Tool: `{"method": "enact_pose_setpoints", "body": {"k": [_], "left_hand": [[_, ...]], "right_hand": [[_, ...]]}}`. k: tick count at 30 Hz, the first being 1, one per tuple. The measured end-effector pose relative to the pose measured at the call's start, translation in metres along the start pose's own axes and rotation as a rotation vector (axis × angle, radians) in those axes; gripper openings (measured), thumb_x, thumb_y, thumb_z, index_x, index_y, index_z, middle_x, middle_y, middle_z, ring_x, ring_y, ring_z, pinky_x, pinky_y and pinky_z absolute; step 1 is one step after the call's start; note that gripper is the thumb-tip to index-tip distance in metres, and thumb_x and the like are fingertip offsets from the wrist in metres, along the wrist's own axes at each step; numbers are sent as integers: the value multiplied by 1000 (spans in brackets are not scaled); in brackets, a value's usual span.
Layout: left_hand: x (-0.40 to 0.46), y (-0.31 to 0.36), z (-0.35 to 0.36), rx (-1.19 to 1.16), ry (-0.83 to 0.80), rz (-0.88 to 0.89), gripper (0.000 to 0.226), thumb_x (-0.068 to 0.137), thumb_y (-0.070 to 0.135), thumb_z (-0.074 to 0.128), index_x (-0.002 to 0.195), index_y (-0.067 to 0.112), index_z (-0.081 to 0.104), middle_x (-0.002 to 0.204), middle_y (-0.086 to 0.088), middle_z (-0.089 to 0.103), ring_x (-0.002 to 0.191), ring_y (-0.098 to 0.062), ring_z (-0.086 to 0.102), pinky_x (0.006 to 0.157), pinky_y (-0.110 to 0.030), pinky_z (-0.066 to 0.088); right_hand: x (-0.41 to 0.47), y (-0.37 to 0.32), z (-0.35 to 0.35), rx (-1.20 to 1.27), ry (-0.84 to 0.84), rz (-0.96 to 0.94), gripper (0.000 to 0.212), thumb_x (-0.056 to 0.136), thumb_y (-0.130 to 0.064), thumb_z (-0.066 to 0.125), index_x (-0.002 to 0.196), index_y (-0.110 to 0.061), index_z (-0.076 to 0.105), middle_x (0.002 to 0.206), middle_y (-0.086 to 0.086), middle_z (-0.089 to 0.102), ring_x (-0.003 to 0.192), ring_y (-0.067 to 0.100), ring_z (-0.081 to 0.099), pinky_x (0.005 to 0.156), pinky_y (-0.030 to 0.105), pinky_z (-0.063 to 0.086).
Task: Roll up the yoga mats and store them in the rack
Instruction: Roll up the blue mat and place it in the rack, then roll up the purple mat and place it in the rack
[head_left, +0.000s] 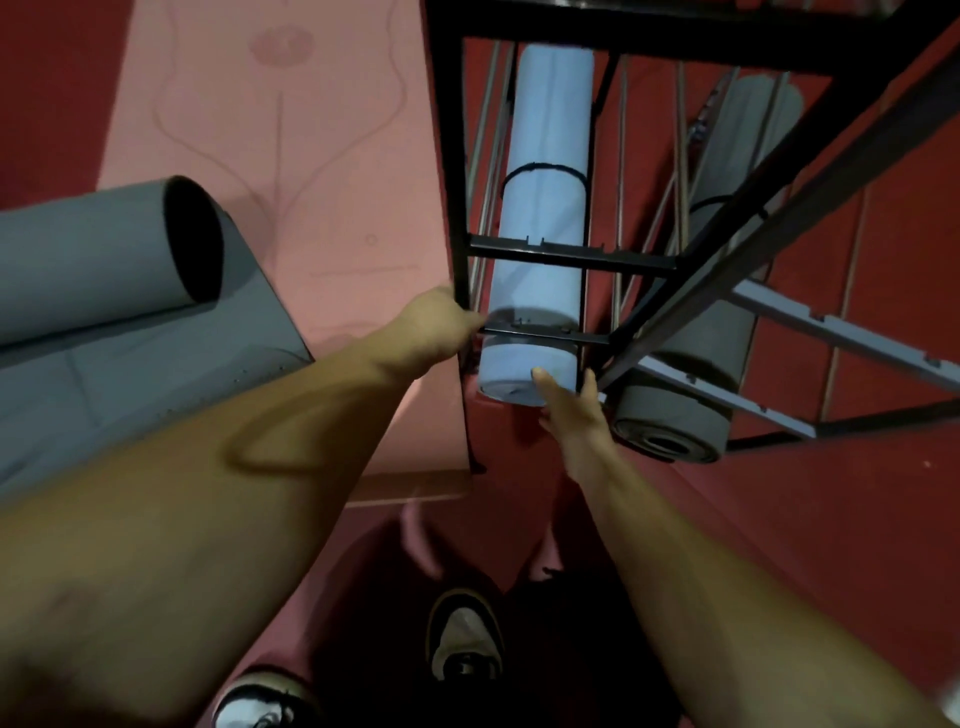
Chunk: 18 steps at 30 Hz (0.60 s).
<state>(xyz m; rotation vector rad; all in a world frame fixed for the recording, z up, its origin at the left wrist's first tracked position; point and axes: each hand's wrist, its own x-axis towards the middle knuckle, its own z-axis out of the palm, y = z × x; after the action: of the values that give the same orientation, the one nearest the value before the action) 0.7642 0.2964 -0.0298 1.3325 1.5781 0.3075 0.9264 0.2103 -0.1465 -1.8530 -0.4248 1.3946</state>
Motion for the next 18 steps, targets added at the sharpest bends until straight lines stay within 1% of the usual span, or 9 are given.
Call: {"method": "enact_pose_setpoints", "body": {"k": [1,2,4,6,8,10,12,13,18], "left_hand": [[-7,-4,-3,23,-29,-16,47,95,19,63,139,10,50,129,-9,60,105,-23,58,86,-25,43],[-18,-9,-9,45,-57,-53,54,94,25,65,143,9,46,136,-12,58,114,-27,58,92,-28,45],[-42,-21,-21,77,-112,-132,51,96,34,62,139,9,51,135,-19,58,113,-31,61,95,-34,49],[-78,-32,-40,66,-160,-173,32,98,33,59,115,7,65,120,-24,65,91,-29,63,78,-33,48],[-120,-38,-66,92,-163,-195,29,99,30,55,109,5,66,113,-19,68,82,-27,61,72,-31,45],[-178,-43,-101,99,-130,-224,30,102,28,50,118,5,62,114,-11,67,83,-26,62,71,-29,45],[-214,-43,-121,84,-112,-233,30,103,28,48,122,8,59,117,-9,67,84,-25,62,69,-28,45],[-240,-45,-136,78,-93,-234,30,103,28,47,122,8,59,117,-8,67,83,-24,62,69,-27,45],[-363,-74,-196,49,-1,-242,24,102,30,47,116,14,59,108,-3,67,81,-23,63,77,-30,49]], "right_hand": [[-11,4,-5,-41,15,19,103,63,-60,77,149,-30,31,127,-2,55,105,19,62,80,40,57],[-24,8,-11,-81,23,38,98,65,-59,75,147,-25,35,119,-1,58,93,16,63,70,35,56],[-55,8,-18,-172,18,103,60,79,-48,69,126,-14,53,96,4,61,71,14,59,62,31,51],[-93,-8,-11,-304,-123,160,15,94,-32,59,96,-17,60,91,6,63,72,16,59,71,35,51],[-137,-38,4,-503,-376,110,14,99,-25,53,89,-19,62,93,5,65,79,17,61,78,34,51],[-193,-74,30,-667,-553,-29,14,100,-25,52,100,-16,63,100,8,68,86,21,64,80,31,53],[-231,-107,46,-781,-625,-174,20,101,-25,52,110,-11,62,105,8,68,84,20,64,69,24,51],[-255,-121,56,-839,-651,-244,21,101,-25,51,112,-10,61,105,6,68,84,19,63,68,24,48],[-358,-156,95,-1107,-764,-478,18,102,-26,48,105,-15,62,102,0,66,90,18,66,77,31,47]]}}
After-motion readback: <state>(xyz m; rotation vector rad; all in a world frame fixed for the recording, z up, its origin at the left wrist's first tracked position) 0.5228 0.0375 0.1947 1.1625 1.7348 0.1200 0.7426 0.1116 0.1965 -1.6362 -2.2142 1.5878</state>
